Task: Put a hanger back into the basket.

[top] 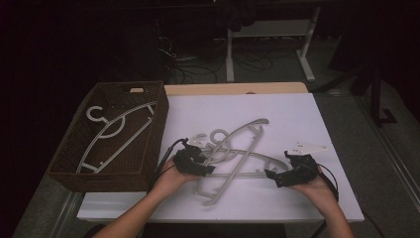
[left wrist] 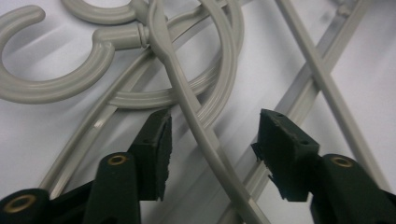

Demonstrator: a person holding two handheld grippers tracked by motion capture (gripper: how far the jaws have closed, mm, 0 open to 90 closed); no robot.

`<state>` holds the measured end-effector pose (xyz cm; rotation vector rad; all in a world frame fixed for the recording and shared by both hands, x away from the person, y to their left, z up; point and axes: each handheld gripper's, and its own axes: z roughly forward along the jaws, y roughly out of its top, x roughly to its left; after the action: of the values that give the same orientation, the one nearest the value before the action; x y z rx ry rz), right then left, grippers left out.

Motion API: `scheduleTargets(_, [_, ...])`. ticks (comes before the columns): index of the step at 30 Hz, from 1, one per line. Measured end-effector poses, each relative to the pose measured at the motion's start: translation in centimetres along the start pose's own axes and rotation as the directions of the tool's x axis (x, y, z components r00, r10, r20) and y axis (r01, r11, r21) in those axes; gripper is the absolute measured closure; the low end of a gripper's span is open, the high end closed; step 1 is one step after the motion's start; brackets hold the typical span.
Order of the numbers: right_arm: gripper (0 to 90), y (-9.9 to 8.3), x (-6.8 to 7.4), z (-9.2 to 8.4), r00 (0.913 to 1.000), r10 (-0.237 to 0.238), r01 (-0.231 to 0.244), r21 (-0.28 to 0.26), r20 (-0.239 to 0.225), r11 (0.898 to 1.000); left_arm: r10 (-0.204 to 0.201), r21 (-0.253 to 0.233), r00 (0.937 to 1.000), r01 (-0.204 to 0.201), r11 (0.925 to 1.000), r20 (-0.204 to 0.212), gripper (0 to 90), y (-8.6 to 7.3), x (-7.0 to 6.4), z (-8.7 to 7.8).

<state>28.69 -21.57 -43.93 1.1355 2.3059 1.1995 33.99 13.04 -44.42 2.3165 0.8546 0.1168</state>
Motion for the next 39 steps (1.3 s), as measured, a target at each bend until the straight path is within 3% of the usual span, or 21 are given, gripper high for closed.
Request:
scheduleTargets(13, [0.0,0.0,0.1,0.3,0.9998,-0.018,0.018,0.011,-0.011,1.000,0.025,0.015,0.9989,-0.024,0.9996,-0.040,67.6,-0.3,0.5,0.5])
scheduleTargets(22, [0.0,0.2,0.2,0.5,0.9994,-0.027,0.027,0.009,-0.019,1.000,0.017,0.011,0.9987,-0.017,0.9998,-0.047,76.3,-0.3,0.8,0.4])
scheduleTargets(39, [0.0,0.3,0.1,0.6,0.9988,-0.039,0.039,0.007,-0.030,0.999,0.015,0.014,0.9987,-0.015,0.9998,-0.048,81.2,-0.2,1.0,0.4])
